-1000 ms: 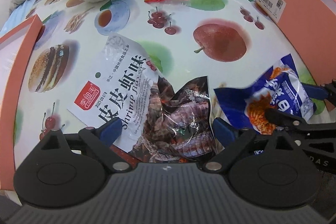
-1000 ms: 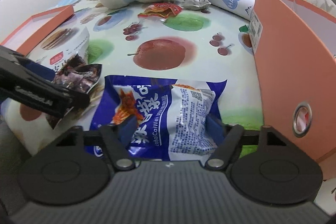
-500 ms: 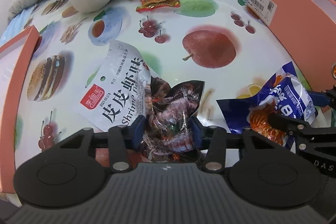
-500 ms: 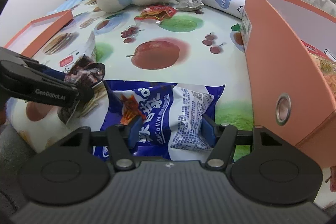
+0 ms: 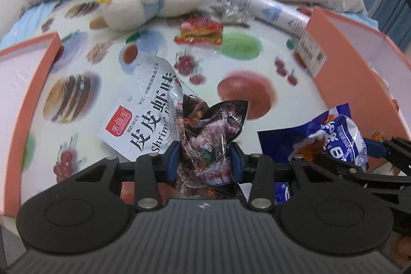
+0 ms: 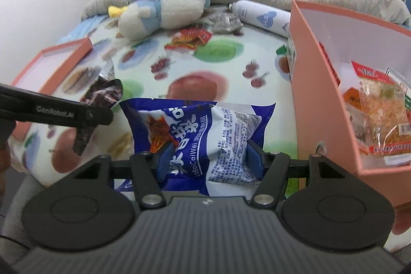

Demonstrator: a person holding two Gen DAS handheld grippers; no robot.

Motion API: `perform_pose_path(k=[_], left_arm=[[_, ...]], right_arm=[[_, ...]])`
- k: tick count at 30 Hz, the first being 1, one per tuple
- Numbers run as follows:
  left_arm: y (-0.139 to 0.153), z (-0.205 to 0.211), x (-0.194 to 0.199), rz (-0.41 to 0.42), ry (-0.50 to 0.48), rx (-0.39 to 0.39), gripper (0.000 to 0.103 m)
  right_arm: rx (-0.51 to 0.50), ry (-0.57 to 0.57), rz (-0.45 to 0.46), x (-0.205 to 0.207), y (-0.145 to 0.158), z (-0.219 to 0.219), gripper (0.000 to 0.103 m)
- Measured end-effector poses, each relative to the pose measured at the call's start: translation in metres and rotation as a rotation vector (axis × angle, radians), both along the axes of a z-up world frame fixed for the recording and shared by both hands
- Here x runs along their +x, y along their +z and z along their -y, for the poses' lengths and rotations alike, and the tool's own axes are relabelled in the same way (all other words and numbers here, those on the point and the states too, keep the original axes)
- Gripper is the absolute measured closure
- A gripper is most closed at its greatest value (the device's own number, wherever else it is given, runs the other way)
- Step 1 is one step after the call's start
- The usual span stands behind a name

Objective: Organize snacks
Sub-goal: 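Lift both held bags off the pile and carry them toward the pink box, then lower both bags into the pink box and open both tools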

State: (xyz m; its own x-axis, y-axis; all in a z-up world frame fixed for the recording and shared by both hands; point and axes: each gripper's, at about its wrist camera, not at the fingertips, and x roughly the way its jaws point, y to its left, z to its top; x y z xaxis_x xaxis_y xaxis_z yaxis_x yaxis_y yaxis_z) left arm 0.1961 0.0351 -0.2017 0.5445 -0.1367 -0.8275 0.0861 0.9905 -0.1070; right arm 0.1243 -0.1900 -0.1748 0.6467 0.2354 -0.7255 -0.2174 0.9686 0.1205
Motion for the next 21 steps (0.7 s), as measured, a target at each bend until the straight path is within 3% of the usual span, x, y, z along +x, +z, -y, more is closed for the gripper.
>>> perform_pose_path(k=[6, 21], left_arm=[[0.030, 0.005, 0.006, 0.034, 0.044, -0.029, 0.057], [0.105, 0.023, 0.021, 0.165, 0.003, -0.071, 0.057]], right_arm=[[0.025, -0.004, 0.049, 0.002, 0.032, 0.007, 0.041], [0.036, -0.061, 0.211, 0.013, 0.105, 0.037, 0.041]])
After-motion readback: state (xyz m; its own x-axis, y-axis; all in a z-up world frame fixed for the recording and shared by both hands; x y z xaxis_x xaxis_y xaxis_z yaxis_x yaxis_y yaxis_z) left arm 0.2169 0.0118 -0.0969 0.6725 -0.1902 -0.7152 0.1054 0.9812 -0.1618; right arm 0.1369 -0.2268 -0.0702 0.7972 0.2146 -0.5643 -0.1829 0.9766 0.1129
